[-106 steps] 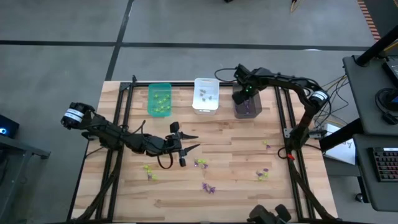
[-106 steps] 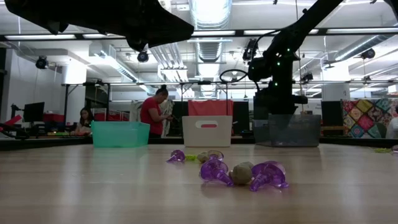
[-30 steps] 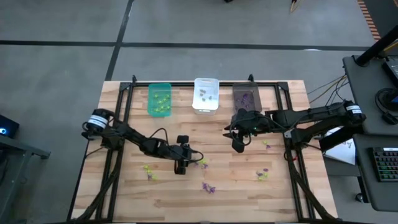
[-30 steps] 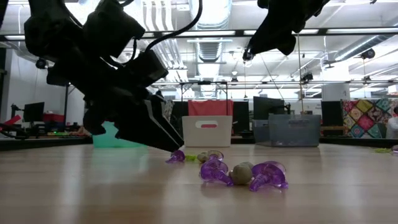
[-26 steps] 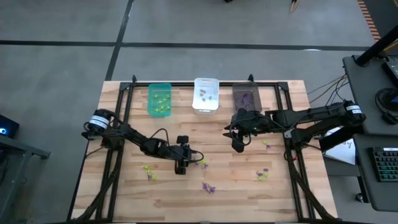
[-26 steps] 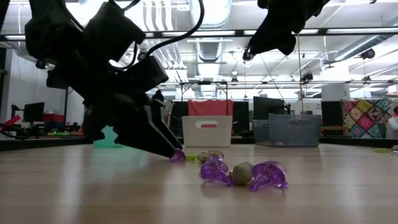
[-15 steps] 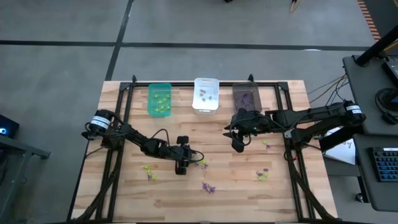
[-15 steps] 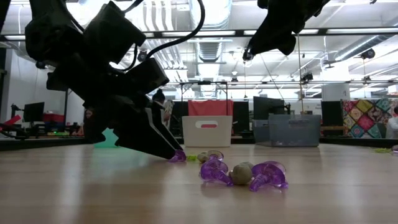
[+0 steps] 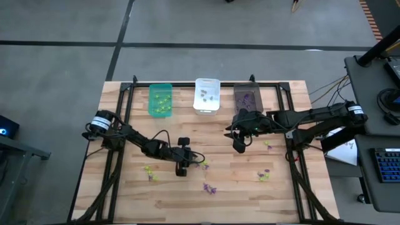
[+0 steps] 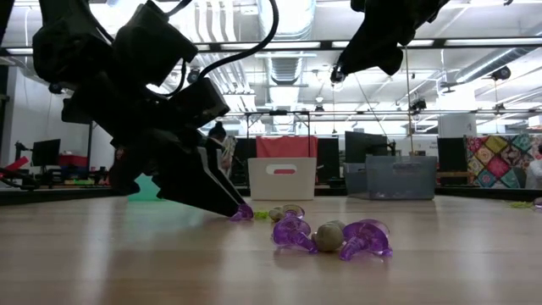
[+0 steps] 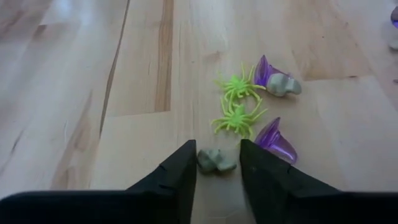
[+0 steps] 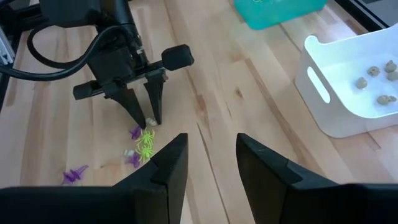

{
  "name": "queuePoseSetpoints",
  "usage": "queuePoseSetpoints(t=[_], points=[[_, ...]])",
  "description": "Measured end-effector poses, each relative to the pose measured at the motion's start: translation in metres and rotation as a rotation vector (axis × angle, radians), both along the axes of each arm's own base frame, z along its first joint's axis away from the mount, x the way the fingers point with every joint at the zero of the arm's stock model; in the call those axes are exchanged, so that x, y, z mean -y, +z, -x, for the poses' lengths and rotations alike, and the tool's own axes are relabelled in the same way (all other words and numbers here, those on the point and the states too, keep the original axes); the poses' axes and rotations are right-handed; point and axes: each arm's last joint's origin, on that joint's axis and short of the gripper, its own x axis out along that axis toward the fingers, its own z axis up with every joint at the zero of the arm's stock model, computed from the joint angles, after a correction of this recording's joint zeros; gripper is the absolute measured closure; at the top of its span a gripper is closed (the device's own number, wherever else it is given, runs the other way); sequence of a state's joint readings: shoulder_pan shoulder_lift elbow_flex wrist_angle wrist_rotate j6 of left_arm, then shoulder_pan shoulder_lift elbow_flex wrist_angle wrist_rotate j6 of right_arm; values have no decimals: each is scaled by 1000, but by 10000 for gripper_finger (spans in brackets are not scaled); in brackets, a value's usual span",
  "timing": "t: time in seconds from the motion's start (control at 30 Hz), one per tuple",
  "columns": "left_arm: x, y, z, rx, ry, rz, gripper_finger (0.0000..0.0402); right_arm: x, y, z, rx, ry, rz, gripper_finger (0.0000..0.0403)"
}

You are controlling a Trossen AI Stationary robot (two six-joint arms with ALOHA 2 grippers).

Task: Sort Halloween decoration
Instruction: Put the white skull toy into the white bin

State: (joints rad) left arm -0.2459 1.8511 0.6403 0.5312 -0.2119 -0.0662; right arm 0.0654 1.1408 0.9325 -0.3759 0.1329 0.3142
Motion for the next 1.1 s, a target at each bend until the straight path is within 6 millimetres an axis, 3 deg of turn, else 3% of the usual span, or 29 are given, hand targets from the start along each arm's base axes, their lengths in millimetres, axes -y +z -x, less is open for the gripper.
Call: queuePoseSetpoints(t=[0.2,0.63,1.1], points=[[0,0,0,-4,-1,0,327,0,0,0,0,0,0,275],[-3,9,3,-6,6,-30,344,0,0,0,0,0,-1,275],[-33,60,5,116,44,-82,364,0,0,0,3,-25,-32,275]])
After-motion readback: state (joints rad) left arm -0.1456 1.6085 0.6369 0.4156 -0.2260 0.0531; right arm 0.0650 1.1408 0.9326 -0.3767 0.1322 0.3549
